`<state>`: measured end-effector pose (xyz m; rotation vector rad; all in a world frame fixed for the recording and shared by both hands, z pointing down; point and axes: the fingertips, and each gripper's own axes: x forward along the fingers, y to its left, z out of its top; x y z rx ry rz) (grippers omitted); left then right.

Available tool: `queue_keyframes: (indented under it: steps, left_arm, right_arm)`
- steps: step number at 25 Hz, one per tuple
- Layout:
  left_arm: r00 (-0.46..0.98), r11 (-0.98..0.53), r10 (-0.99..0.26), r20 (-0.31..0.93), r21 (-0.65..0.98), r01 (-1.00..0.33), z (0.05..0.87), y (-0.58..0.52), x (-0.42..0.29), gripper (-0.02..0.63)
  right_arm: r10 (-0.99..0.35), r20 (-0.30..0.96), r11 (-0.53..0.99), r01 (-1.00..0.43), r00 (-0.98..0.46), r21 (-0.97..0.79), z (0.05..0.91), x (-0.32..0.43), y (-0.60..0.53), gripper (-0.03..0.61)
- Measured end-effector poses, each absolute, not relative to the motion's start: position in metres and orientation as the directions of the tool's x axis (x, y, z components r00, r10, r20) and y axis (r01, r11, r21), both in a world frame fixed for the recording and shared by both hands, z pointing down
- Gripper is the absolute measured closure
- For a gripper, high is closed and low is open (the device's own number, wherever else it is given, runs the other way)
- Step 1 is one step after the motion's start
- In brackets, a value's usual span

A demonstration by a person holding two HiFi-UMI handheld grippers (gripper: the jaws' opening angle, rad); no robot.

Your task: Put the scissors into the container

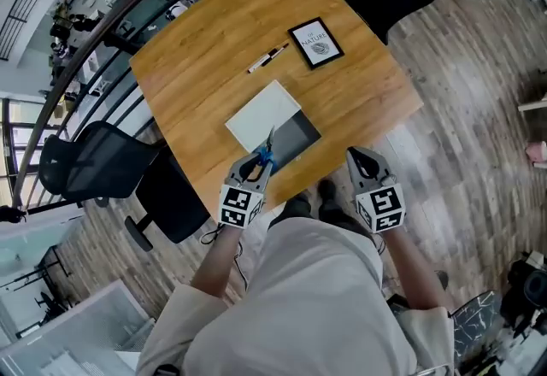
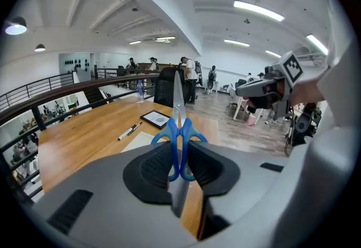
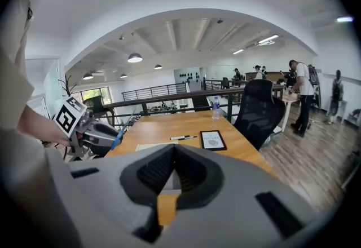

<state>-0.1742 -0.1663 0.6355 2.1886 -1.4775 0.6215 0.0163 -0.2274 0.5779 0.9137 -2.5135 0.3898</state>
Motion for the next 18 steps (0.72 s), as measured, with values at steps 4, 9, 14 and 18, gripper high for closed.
queue_keyframes:
  steps: [4,9,14,18]
  left_arm:
    - [0.37,-0.403,-0.68,0.633,0.099,-0.91,0.668,-0.176,-0.167,0.535]
    - [0.408,-0.452,-0.617,0.673,0.121,-0.884,0.701,-0.191,-0.16,0.535]
    - [0.428,-0.496,-0.55,0.717,0.131,-0.858,0.731,-0.202,-0.154,0.535]
    - [0.424,-0.517,-0.489,0.762,0.138,-0.844,0.766,-0.205,-0.153,0.535]
  right_arm:
    - [-0.559,0.505,0.71,-0.695,-0.657,-0.118,0.584,0.018,-0.227,0.575]
    - [-0.569,0.529,0.682,-0.721,-0.629,-0.123,0.599,0.017,-0.228,0.575]
    - [-0.578,0.555,0.645,-0.752,-0.598,-0.138,0.61,0.018,-0.226,0.575]
    - [-0.59,0.566,0.613,-0.776,-0.575,-0.149,0.618,0.017,-0.226,0.575]
